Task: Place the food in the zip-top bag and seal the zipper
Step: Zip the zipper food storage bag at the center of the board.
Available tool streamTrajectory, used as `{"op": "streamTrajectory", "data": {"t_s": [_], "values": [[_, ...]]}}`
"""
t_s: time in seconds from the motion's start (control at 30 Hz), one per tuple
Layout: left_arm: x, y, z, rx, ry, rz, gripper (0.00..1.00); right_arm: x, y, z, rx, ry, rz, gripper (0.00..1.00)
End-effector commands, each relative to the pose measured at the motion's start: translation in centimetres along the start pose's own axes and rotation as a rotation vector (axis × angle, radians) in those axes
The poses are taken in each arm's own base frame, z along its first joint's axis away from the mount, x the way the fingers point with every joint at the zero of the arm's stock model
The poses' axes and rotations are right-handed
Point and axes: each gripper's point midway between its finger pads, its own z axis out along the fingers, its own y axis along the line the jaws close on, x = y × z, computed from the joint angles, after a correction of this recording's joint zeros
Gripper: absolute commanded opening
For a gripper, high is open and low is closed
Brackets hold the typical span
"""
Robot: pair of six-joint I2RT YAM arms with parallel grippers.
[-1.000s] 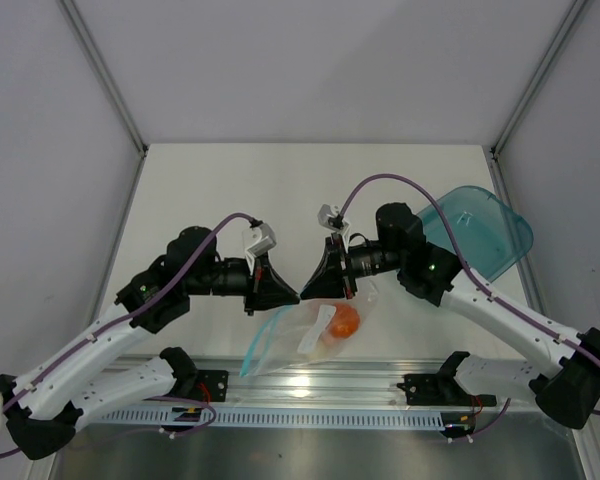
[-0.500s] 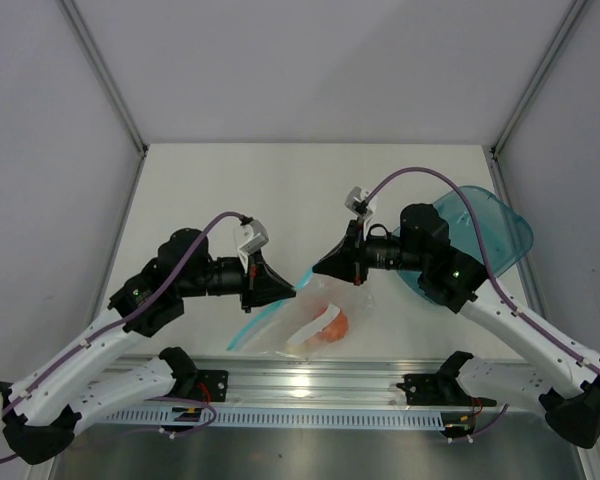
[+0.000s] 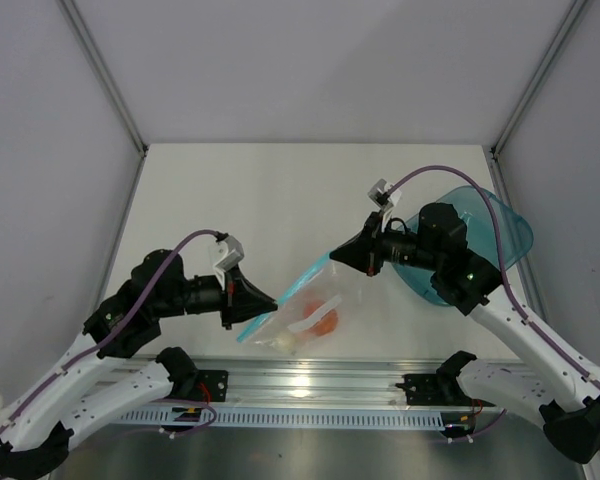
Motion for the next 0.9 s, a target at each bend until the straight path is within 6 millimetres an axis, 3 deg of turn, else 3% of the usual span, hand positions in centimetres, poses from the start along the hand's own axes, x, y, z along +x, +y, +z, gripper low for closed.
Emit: {"op": "streamTrajectory", "data": {"t_s": [0.0, 0.3, 0.87], "values": [[2.2, -1.1, -1.5, 0.016, 0.049, -0.071, 0.00, -1.7, -3.2, -0.9, 0.158, -0.089, -0.005, 0.00], [3.6, -0.7, -3.1, -0.048, 0.028, -0.124, 0.01, -1.2, -4.3, -1.0, 0.183, -0.089, 0.025, 0.00], [6.4, 0.6, -4.2, -0.130, 0.046, -0.192, 0.01, -0.5, -5.2, -0.5, 0.200, -0.077, 0.050, 0.00]]}}
